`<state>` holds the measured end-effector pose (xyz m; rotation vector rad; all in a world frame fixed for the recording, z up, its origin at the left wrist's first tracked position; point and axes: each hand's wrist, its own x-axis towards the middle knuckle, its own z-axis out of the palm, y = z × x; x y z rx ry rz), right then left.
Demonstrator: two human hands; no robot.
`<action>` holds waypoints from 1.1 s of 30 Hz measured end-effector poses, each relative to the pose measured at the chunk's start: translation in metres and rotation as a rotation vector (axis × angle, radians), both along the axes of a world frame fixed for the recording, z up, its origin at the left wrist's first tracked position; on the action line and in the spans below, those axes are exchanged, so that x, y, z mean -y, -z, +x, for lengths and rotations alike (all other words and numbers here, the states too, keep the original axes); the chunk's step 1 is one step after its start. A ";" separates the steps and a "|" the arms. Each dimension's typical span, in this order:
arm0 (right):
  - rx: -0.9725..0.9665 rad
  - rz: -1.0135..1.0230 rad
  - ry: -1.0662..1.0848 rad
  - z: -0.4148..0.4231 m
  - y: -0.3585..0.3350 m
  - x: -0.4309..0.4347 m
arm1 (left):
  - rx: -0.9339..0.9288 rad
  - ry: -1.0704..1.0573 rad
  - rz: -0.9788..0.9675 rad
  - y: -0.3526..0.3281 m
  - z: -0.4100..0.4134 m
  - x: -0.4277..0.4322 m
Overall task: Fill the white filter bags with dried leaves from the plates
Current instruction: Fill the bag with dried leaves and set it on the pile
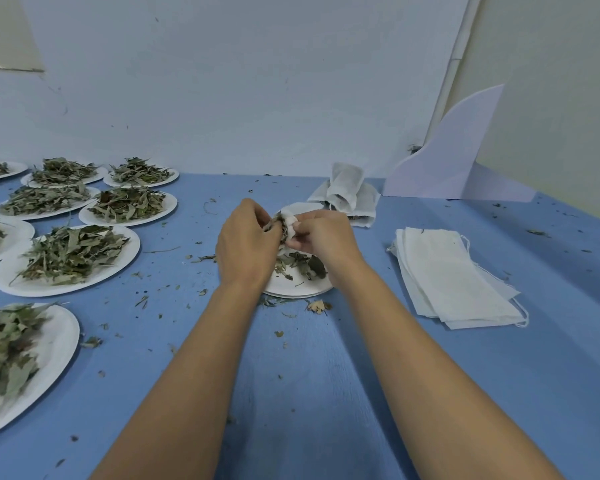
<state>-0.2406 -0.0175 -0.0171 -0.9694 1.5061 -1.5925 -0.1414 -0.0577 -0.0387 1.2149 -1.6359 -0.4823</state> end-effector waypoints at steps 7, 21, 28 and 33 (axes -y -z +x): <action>-0.044 -0.046 0.013 0.000 0.000 0.000 | -0.132 0.116 -0.030 -0.003 0.000 0.000; -0.100 -0.090 0.047 -0.008 -0.001 -0.001 | -0.569 0.438 0.339 -0.008 0.003 -0.002; -0.213 -0.106 0.116 -0.005 -0.002 0.000 | -0.461 0.341 0.211 -0.008 0.001 -0.002; -0.301 -0.154 0.103 0.000 -0.003 -0.001 | -0.405 0.240 0.107 -0.008 -0.001 -0.003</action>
